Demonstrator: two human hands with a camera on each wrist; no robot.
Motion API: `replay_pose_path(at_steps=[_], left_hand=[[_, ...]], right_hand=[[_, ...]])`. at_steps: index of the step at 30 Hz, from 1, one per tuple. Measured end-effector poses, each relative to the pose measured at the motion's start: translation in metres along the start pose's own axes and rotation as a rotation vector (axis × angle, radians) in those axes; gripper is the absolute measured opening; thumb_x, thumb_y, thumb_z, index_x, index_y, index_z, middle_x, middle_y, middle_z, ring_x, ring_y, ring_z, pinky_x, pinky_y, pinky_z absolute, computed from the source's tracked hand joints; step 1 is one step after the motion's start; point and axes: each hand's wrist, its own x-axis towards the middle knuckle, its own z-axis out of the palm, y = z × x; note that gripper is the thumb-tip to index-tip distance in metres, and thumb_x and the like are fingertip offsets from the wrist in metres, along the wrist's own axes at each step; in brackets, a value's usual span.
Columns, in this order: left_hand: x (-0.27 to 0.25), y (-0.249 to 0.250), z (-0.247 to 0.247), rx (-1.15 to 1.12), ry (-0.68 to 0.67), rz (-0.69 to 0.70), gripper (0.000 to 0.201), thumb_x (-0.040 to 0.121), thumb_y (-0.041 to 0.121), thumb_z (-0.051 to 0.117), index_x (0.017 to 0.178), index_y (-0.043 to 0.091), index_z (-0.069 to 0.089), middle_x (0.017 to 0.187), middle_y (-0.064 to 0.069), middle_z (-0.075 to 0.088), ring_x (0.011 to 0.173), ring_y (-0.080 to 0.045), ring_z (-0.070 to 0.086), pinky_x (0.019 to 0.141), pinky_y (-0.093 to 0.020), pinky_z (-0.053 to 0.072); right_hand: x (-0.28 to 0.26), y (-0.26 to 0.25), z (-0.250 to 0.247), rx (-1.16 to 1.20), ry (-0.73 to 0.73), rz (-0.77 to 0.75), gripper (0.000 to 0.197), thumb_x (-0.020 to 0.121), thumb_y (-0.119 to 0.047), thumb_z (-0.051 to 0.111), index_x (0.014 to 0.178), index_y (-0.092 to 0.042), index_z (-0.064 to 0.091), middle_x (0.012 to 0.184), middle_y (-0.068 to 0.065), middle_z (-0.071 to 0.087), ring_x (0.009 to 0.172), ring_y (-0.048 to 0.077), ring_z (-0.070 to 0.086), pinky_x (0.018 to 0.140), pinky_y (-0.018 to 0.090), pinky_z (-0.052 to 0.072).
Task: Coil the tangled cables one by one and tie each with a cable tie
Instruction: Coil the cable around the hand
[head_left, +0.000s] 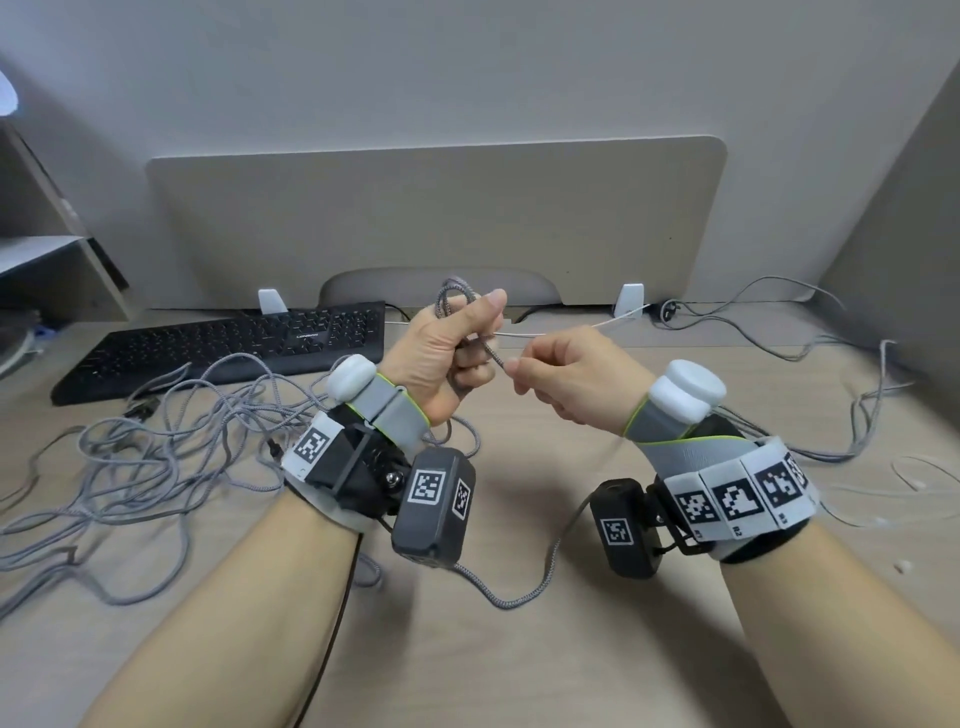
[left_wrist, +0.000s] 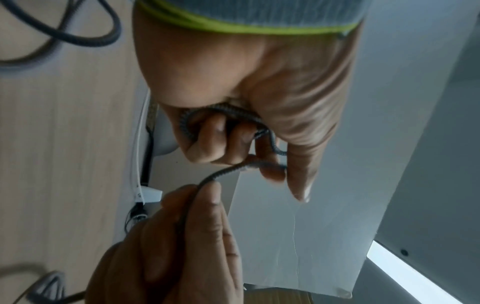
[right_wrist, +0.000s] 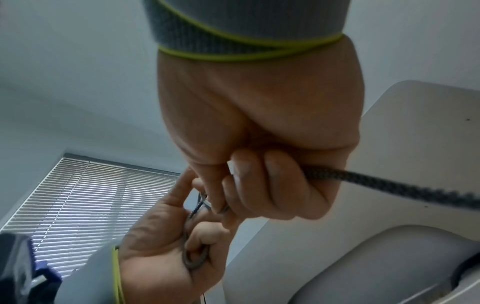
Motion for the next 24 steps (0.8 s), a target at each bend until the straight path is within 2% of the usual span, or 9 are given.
replay_pose_path(at_steps=[3, 7, 10, 12, 15, 17, 20, 22, 24], left_hand=[[0.003, 0.007, -0.003, -0.007, 0.111, 0.051, 0.030, 0.077, 0.029, 0.076, 0.069, 0.022, 0.048, 0.067, 0.006, 0.046, 0.048, -0.006, 0.029, 0.041, -0.019, 0.021], [0.005, 0.024, -0.017, -0.135, 0.188, 0.075, 0.039, 0.097, 0.029, 0.056, 0.060, 0.018, 0.046, 0.055, 0.005, 0.044, 0.048, -0.010, 0.041, 0.049, -0.021, 0.034], [0.000, 0.037, -0.026, -0.140, 0.159, 0.093, 0.045, 0.101, 0.034, 0.047, 0.060, 0.023, 0.033, 0.051, 0.008, 0.030, 0.038, -0.006, 0.025, 0.039, -0.019, 0.021], [-0.003, 0.042, -0.029, -0.113, 0.136, 0.106, 0.045, 0.102, 0.036, 0.046, 0.063, 0.023, 0.030, 0.052, 0.008, 0.030, 0.035, -0.003, 0.020, 0.037, -0.019, 0.013], [-0.005, 0.035, -0.021, 0.181, 0.136, 0.138, 0.038, 0.095, 0.036, 0.057, 0.067, 0.019, 0.038, 0.057, 0.003, 0.049, 0.033, -0.004, 0.020, 0.038, -0.014, 0.015], [-0.009, 0.025, -0.009, 0.515, 0.131, 0.127, 0.026, 0.095, 0.028, 0.063, 0.075, 0.015, 0.050, 0.074, -0.007, 0.069, 0.032, -0.007, 0.025, 0.037, -0.013, 0.021], [-0.014, 0.008, 0.006, 0.779, 0.031, 0.075, 0.013, 0.095, 0.019, 0.062, 0.099, 0.006, 0.062, 0.095, -0.016, 0.073, 0.034, 0.003, 0.039, 0.037, -0.009, 0.029], [-0.014, -0.003, 0.009, 0.871, -0.086, -0.002, 0.020, 0.096, 0.020, 0.060, 0.107, 0.004, 0.063, 0.089, -0.012, 0.075, 0.036, 0.002, 0.039, 0.038, -0.009, 0.028], [-0.013, -0.009, 0.009, 0.934, -0.158, -0.009, 0.018, 0.097, 0.023, 0.059, 0.098, 0.008, 0.069, 0.073, -0.005, 0.073, 0.039, -0.006, 0.034, 0.041, -0.016, 0.029]], right_hand=[[0.000, 0.000, 0.000, -0.016, 0.005, -0.003, 0.035, 0.096, -0.036, 0.056, 0.071, -0.012, 0.064, 0.056, 0.001, 0.038, 0.047, 0.017, 0.030, 0.042, 0.020, 0.027], [-0.002, 0.003, -0.009, -0.065, 0.022, 0.022, 0.037, 0.096, -0.038, 0.055, 0.072, -0.012, 0.065, 0.058, 0.000, 0.038, 0.047, 0.017, 0.031, 0.044, 0.021, 0.028], [-0.002, 0.006, -0.021, -0.077, 0.072, 0.027, 0.034, 0.095, -0.037, 0.058, 0.075, -0.011, 0.067, 0.059, 0.000, 0.038, 0.048, 0.017, 0.031, 0.046, 0.022, 0.028], [-0.003, 0.007, -0.027, -0.127, 0.099, 0.027, 0.029, 0.095, -0.035, 0.058, 0.081, -0.012, 0.070, 0.055, -0.005, 0.038, 0.051, 0.017, 0.033, 0.046, 0.023, 0.029], [-0.003, 0.008, -0.027, -0.224, 0.100, 0.039, 0.024, 0.096, -0.030, 0.056, 0.086, -0.015, 0.071, 0.059, -0.005, 0.044, 0.055, 0.016, 0.039, 0.050, 0.023, 0.035], [-0.003, 0.008, -0.026, -0.256, 0.097, 0.043, 0.024, 0.097, -0.027, 0.054, 0.081, -0.015, 0.068, 0.061, -0.001, 0.045, 0.056, 0.017, 0.041, 0.052, 0.025, 0.034], [-0.002, 0.007, -0.027, -0.176, 0.127, 0.044, 0.025, 0.097, -0.024, 0.054, 0.076, -0.014, 0.063, 0.045, -0.010, 0.042, 0.042, 0.010, 0.038, 0.045, 0.022, 0.032], [-0.002, 0.006, -0.029, -0.118, 0.135, 0.038, 0.025, 0.097, -0.022, 0.054, 0.075, -0.013, 0.062, 0.037, -0.013, 0.040, 0.035, 0.006, 0.035, 0.041, 0.019, 0.031], [-0.004, 0.006, -0.030, -0.092, 0.133, 0.020, 0.027, 0.097, -0.023, 0.055, 0.074, -0.012, 0.060, 0.037, -0.013, 0.039, 0.035, 0.007, 0.035, 0.040, 0.018, 0.030]])
